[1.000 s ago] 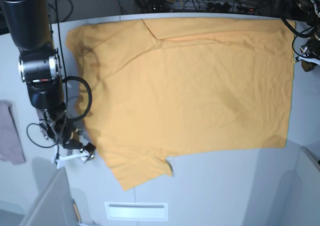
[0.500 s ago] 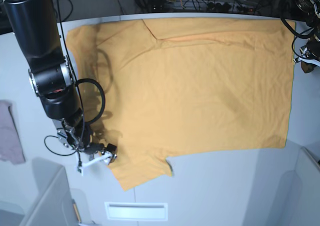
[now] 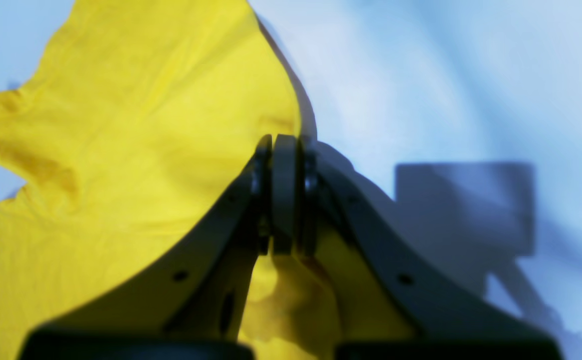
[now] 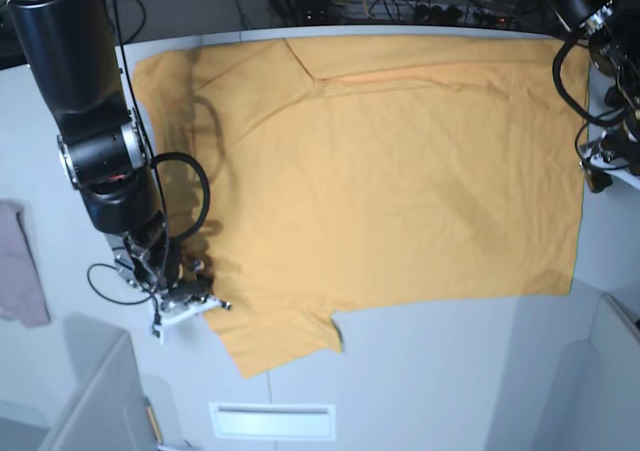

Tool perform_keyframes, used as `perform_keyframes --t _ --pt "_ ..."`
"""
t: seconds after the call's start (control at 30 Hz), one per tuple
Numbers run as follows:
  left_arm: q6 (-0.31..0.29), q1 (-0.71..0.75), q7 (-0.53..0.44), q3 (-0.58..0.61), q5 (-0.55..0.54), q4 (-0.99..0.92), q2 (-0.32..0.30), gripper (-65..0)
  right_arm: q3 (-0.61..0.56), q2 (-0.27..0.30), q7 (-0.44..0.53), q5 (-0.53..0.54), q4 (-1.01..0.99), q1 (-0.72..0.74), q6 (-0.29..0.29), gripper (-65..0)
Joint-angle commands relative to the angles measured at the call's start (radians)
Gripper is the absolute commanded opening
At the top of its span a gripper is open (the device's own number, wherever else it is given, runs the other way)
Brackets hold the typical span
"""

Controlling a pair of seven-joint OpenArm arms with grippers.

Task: Fold the T-shirt properly
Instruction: 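Move the right gripper to the shirt's hem corner and grasp it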

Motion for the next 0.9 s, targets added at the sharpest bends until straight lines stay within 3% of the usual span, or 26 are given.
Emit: perform_keyframes --t 0.0,0.07,0.13,0.4,0.53,0.73,0.87 --pt "0.005 -0.057 -0.017 0.006 0.029 -0.034 -0.023 -8.6 0.000 0.006 0.019 0.008 0.012 0.040 0.006 -65.0" --pt "0.005 -0.157 -0.020 0.030 0.068 -0.151 -0.028 -3.9 0.000 0.006 0.019 0.008 0.012 0.040 0.006 -65.0" --pt "0.005 -0.261 -0.061 0.067 0.093 -0.289 -0.069 -3.3 0.000 0.006 0.019 0.008 0.012 0.038 0.006 -65.0" --pt "0.005 -0.633 -0.365 0.313 0.176 -0.967 -0.214 -3.3 0.000 0.012 0.019 0.008 0.012 0.038 0.006 -65.0" --pt "0.005 -0.760 -0.563 0.418 0.183 -1.230 -0.237 -3.5 0.000 0.014 0.019 0.008 0.012 0.038 0.006 -65.0" --pt "0.005 -0.828 -0.776 0.603 0.174 -1.403 -0.234 -3.5 0.000 0.014 0.019 0.008 0.012 0.038 0.006 -65.0" --pt "0.008 -0.829 -0.813 0.607 0.173 -1.409 -0.227 -3.5 0.000 0.014 0.018 0.008 0.012 0.038 0.006 -65.0"
